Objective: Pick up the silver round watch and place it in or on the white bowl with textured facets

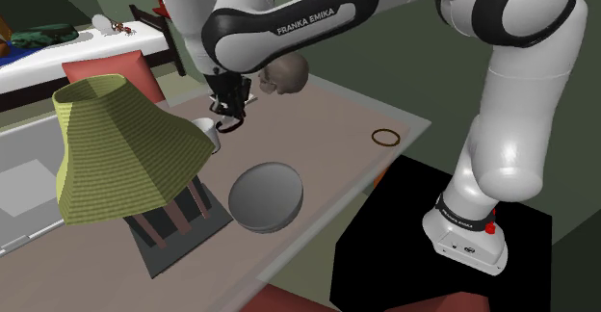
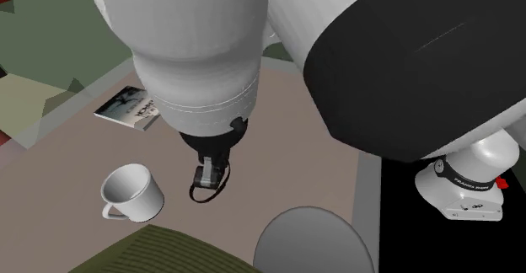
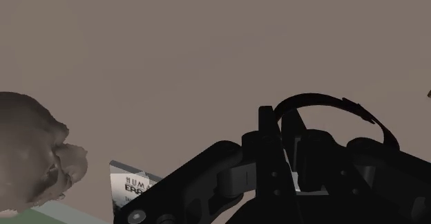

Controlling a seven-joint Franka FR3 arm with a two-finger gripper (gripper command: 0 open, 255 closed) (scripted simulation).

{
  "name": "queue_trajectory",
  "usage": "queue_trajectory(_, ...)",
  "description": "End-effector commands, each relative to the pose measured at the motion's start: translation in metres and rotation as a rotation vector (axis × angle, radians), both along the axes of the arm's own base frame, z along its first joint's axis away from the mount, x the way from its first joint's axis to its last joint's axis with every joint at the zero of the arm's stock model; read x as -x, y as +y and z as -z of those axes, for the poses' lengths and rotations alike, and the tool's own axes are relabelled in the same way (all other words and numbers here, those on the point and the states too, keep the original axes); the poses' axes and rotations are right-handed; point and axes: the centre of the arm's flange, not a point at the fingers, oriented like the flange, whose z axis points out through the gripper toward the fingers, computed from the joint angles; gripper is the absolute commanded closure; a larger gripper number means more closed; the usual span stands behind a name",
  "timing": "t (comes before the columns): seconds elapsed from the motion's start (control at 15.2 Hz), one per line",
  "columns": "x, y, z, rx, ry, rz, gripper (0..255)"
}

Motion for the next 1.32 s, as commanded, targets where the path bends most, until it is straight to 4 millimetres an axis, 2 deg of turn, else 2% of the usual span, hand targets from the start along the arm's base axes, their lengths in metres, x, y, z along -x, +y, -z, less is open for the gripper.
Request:
queue_trajectory(0.0,0.025,0.007,-0.001,0.000,0.000,0.001,255)
queue_trajectory(0.73,0.165,0.042,-0.011,0.000,0.000,0.001,255)
queue_trajectory(0.79,0.173,0.043,-0.011,0.000,0.000,0.001,255)
queue_trajectory(1.25,0.173,0.043,0.026,0.000,0.000,0.001,255)
